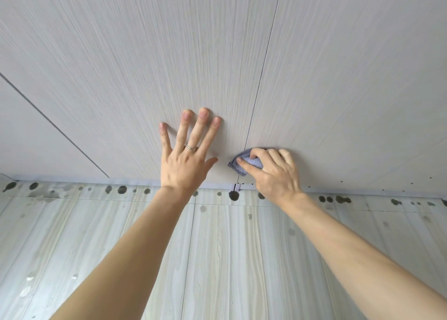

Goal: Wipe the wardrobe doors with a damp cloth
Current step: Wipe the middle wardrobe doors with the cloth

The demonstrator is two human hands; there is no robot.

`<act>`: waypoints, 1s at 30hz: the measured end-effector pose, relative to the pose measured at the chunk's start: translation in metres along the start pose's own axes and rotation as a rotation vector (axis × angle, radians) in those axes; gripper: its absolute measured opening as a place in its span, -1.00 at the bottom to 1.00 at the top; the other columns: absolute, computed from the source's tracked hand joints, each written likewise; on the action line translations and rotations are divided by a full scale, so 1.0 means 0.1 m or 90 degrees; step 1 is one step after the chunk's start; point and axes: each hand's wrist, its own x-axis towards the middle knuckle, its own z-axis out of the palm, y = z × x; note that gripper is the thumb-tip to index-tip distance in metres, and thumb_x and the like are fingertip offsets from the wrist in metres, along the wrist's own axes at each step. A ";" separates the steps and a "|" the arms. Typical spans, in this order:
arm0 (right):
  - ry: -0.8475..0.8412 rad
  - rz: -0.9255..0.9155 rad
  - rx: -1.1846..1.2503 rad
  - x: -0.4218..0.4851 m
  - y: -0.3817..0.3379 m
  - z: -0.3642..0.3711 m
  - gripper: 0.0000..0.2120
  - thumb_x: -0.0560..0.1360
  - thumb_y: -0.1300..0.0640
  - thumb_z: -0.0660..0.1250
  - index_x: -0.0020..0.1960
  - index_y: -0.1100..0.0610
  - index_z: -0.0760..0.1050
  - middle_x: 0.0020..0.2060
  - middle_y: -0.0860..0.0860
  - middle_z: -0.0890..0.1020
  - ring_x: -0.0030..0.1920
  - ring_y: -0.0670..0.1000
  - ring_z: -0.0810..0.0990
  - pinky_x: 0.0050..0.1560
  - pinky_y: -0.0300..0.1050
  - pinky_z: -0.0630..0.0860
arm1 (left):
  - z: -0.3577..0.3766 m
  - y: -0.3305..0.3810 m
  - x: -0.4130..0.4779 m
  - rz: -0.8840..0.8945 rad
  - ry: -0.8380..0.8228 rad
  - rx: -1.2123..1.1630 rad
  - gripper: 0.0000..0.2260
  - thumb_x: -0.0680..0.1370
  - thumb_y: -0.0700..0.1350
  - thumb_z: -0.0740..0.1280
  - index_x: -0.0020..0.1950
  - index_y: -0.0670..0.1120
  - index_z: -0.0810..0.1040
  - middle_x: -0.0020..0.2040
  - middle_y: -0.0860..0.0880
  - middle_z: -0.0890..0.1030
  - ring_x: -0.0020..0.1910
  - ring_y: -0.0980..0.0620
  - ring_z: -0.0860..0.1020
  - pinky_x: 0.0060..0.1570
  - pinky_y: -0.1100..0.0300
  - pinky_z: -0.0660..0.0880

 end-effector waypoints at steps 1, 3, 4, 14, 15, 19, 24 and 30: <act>-0.005 -0.004 0.000 -0.03 -0.01 0.03 -0.54 0.60 0.30 0.07 0.14 -0.06 0.67 -0.11 -0.03 0.63 -0.27 0.07 0.52 -0.13 -0.01 0.34 | 0.01 0.00 0.00 0.001 0.004 0.002 0.05 0.44 0.14 0.53 0.66 0.07 -0.17 0.63 0.07 -0.32 0.61 -0.05 -0.29 0.49 -0.40 -0.07; -0.018 -0.019 -0.010 -0.11 -0.02 0.11 -0.55 0.61 0.29 0.08 0.14 -0.05 0.67 -0.10 -0.03 0.63 -0.26 0.08 0.51 -0.13 0.00 0.35 | 0.05 0.01 0.00 0.004 0.015 0.006 0.04 0.45 0.15 0.51 0.65 0.06 -0.19 0.63 0.07 -0.33 0.61 -0.05 -0.30 0.47 -0.42 -0.04; -0.022 -0.033 -0.024 -0.16 -0.02 0.16 -0.57 0.60 0.30 0.11 0.14 -0.05 0.67 -0.10 -0.03 0.63 -0.26 0.08 0.51 -0.12 -0.01 0.35 | 0.07 0.01 0.00 0.005 0.019 0.010 0.04 0.46 0.16 0.50 0.65 0.06 -0.20 0.63 0.06 -0.34 0.61 -0.05 -0.30 0.47 -0.42 -0.05; -0.189 -0.226 -0.179 -0.52 -0.06 0.54 -0.57 0.54 0.24 0.03 0.12 -0.04 0.62 0.02 -0.09 0.60 -0.06 0.02 0.49 -0.01 -0.02 0.32 | 0.22 -0.06 -0.01 0.039 0.037 0.039 0.07 0.47 0.20 0.46 0.64 0.02 -0.28 0.61 0.01 -0.39 0.59 -0.10 -0.36 0.42 -0.44 -0.12; -0.215 -0.250 -0.204 -0.57 -0.07 0.58 -0.56 0.55 0.23 0.00 0.12 -0.03 0.62 0.02 -0.10 0.59 -0.04 0.01 0.49 0.01 -0.03 0.30 | 0.23 -0.06 -0.01 0.040 0.037 0.042 0.07 0.47 0.20 0.46 0.64 0.02 -0.29 0.61 0.00 -0.40 0.59 -0.10 -0.36 0.42 -0.44 -0.13; -0.268 -0.304 -0.251 -0.71 -0.08 0.66 -0.55 0.54 0.21 -0.01 0.14 0.01 0.62 0.05 -0.10 0.57 0.03 0.03 0.41 0.08 -0.04 0.27 | 0.25 -0.09 -0.01 0.054 0.039 0.051 0.07 0.47 0.24 0.44 0.64 0.02 -0.30 0.60 -0.01 -0.41 0.59 -0.12 -0.35 0.42 -0.42 -0.17; -0.257 -0.287 -0.246 -0.89 0.28 0.49 -0.67 0.48 0.21 0.13 -0.03 0.06 0.68 0.00 -0.03 0.57 0.03 0.09 0.37 0.09 -0.01 0.28 | 0.29 -0.10 -0.04 0.061 0.039 0.083 0.02 0.50 0.26 0.38 0.64 0.01 -0.29 0.61 -0.03 -0.39 0.60 -0.14 -0.32 0.48 -0.38 -0.22; -0.252 -0.107 -0.232 -1.23 0.83 0.06 -0.64 0.46 0.26 0.09 -0.04 0.12 0.66 -0.10 0.05 0.57 -0.06 0.14 0.37 -0.06 0.04 0.26 | 0.22 0.04 -0.09 0.006 0.028 0.075 -0.02 0.51 0.15 0.42 0.66 0.00 -0.21 0.63 -0.04 -0.32 0.62 -0.12 -0.26 0.54 -0.28 -0.18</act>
